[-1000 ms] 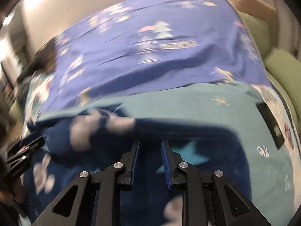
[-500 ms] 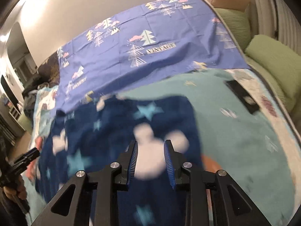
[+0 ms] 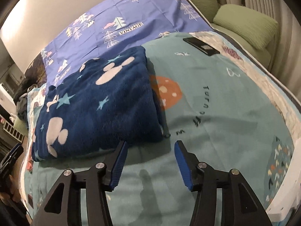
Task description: Fold small clothes
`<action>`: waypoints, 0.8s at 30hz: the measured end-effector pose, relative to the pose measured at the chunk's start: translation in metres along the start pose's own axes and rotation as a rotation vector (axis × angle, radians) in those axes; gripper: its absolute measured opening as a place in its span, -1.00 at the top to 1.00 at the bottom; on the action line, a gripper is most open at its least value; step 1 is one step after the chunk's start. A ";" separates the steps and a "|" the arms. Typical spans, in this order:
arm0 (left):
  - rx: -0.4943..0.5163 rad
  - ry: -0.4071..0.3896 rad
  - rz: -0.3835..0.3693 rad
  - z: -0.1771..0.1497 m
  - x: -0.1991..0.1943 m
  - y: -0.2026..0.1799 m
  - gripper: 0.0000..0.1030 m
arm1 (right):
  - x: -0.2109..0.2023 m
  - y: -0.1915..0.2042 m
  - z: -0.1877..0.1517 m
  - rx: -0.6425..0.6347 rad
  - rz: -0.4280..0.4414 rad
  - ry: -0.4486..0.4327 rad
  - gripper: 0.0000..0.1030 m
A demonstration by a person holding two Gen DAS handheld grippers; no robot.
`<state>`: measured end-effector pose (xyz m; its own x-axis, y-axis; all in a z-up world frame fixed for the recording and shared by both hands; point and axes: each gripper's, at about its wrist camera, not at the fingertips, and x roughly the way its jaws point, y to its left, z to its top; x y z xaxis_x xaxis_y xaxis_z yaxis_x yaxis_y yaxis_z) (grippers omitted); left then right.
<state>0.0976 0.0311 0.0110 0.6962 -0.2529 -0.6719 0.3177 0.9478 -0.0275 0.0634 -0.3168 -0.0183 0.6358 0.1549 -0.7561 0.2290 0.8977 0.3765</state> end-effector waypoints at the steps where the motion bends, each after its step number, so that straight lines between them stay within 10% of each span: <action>1: -0.001 0.000 0.004 -0.001 -0.001 0.000 -0.21 | 0.001 -0.001 -0.001 0.009 0.005 0.005 -0.07; 21: -0.146 0.103 0.051 -0.029 0.044 0.042 -0.46 | 0.024 0.008 0.007 -0.006 0.070 -0.007 -0.38; 22: -0.176 0.108 0.026 -0.029 0.049 0.044 -0.46 | 0.027 0.009 0.008 -0.007 0.082 -0.004 -0.34; 23: -0.212 0.104 -0.004 -0.028 0.055 0.048 -0.39 | 0.029 0.011 0.008 -0.013 0.106 -0.002 0.05; 24: -0.228 0.097 -0.018 -0.028 0.057 0.049 0.09 | 0.028 0.012 0.009 -0.011 0.118 -0.004 0.62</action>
<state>0.1348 0.0685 -0.0497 0.6232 -0.2608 -0.7373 0.1687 0.9654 -0.1989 0.0901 -0.3057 -0.0302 0.6605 0.2586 -0.7048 0.1440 0.8777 0.4570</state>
